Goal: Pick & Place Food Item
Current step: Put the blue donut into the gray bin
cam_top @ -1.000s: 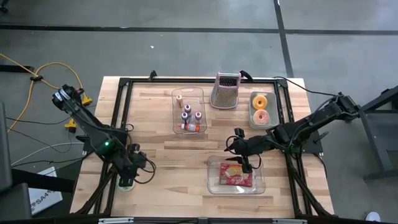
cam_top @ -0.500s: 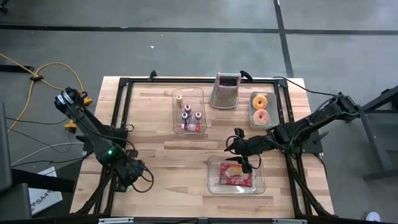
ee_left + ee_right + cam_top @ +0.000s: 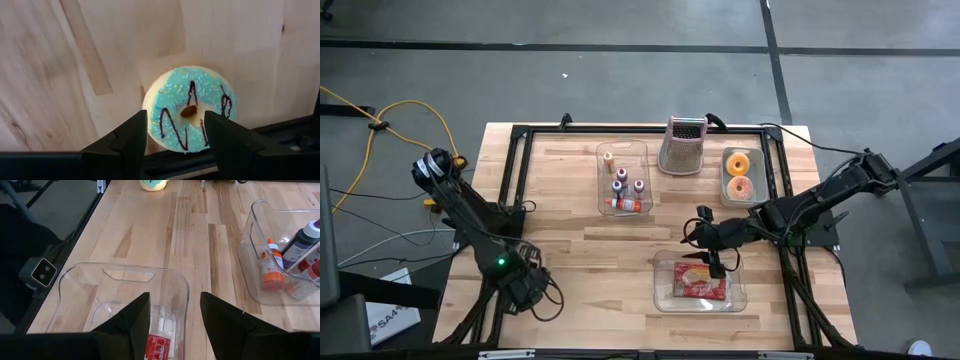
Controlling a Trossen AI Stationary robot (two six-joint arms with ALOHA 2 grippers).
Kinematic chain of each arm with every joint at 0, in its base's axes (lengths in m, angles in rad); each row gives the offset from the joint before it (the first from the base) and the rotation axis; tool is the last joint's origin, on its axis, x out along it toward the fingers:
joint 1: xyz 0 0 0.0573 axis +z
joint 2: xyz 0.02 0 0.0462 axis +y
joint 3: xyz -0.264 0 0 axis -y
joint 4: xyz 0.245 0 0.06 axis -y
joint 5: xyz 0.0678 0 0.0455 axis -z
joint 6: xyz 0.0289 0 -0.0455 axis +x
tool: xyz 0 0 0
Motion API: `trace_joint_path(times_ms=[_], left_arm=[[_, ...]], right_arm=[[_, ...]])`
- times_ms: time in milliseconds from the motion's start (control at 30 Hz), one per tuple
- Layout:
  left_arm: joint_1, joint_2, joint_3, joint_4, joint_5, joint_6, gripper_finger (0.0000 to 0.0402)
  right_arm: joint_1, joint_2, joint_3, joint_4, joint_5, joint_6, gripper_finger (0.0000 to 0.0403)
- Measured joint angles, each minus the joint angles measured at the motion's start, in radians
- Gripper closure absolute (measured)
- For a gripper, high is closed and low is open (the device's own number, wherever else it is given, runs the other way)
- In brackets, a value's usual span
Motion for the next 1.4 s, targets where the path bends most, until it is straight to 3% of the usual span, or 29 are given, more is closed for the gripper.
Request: trace_joint_path(times_ms=[367,1400], left_arm=[[-0.059,0.002,0.000,-0.037,-0.086,-0.006,0.0211],[-0.071,0.163,0.000,0.005,-0.026,-0.026,0.0211]], right_arm=[[0.000,0.000,0.000,0.000,0.000,0.000,0.0240],[0.000,0.000,0.000,0.000,0.000,0.000,0.0240]])
